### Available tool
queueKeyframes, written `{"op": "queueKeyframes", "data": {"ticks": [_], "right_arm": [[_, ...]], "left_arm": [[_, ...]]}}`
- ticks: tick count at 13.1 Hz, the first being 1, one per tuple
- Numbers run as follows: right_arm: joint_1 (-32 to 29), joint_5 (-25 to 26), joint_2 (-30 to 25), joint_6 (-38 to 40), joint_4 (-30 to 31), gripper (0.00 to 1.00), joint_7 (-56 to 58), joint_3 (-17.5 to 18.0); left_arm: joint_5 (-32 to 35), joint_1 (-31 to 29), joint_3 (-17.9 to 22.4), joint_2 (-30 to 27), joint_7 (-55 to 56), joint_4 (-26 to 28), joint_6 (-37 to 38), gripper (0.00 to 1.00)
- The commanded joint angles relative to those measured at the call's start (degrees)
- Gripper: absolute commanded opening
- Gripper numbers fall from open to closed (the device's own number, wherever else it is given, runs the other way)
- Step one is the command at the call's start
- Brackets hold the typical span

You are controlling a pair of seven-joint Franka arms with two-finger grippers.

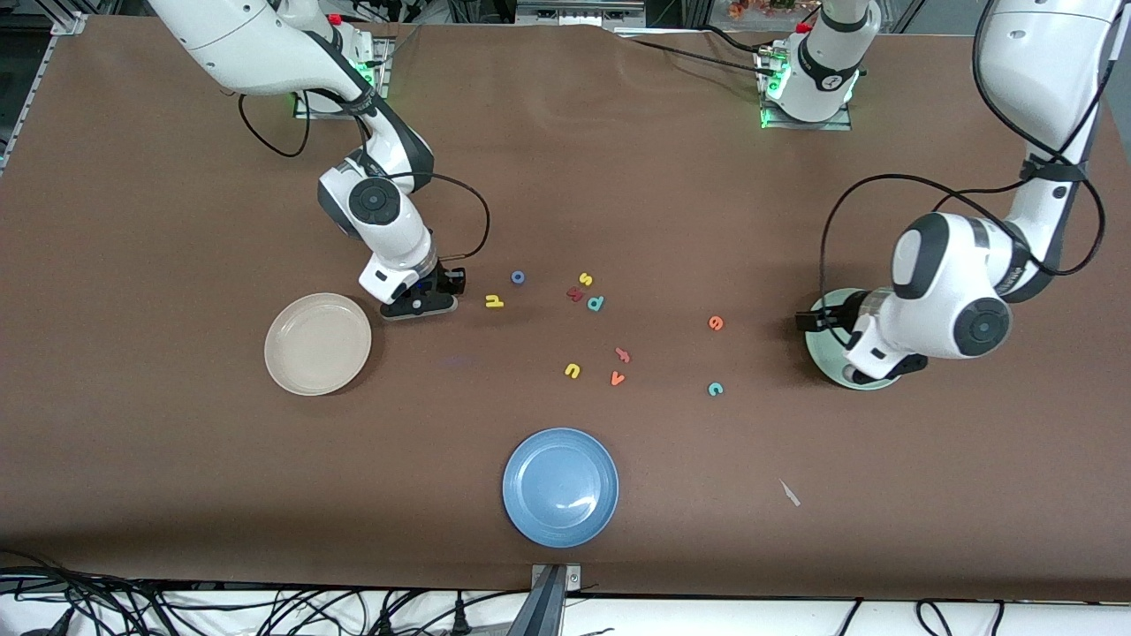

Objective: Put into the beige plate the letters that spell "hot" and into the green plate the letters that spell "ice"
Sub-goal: 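Grasp the orange 3 with the right gripper and carry it to the beige plate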

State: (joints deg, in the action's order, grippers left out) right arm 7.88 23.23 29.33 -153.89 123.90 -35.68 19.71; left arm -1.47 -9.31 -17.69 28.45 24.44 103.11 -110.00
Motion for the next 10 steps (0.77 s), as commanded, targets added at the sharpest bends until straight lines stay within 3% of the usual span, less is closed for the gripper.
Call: {"op": "queueKeyframes", "data": {"ticks": [1,3,6,10], "right_arm": [[-0.2,2.3,0.3,-1.1,0.4,0.35,-1.1,0.1],[-0.2,3.8,0.3,-1.2,0.4,0.30,-0.9,0.0],[-0.3,4.7,0.3,-1.9,0.4,0.10,-0.7,-0.6],[-1.0,4.7,-1.1,-1.6,0.4,0.06,1.1,-1.0]], "left_arm": [[-1.4,0.5,-3.4,-0.1,7.8,-0.1,-4.1,0.90],[-1.2,3.7,-3.8,0.6,12.4,0.7,-7.4,0.89],[-0.6,6.5,-3.8,3.1,17.3,1.1,-12.4,0.84],[-0.5,8.3,-3.6,3.8,18.5,5.3,-19.5,0.80]]}}
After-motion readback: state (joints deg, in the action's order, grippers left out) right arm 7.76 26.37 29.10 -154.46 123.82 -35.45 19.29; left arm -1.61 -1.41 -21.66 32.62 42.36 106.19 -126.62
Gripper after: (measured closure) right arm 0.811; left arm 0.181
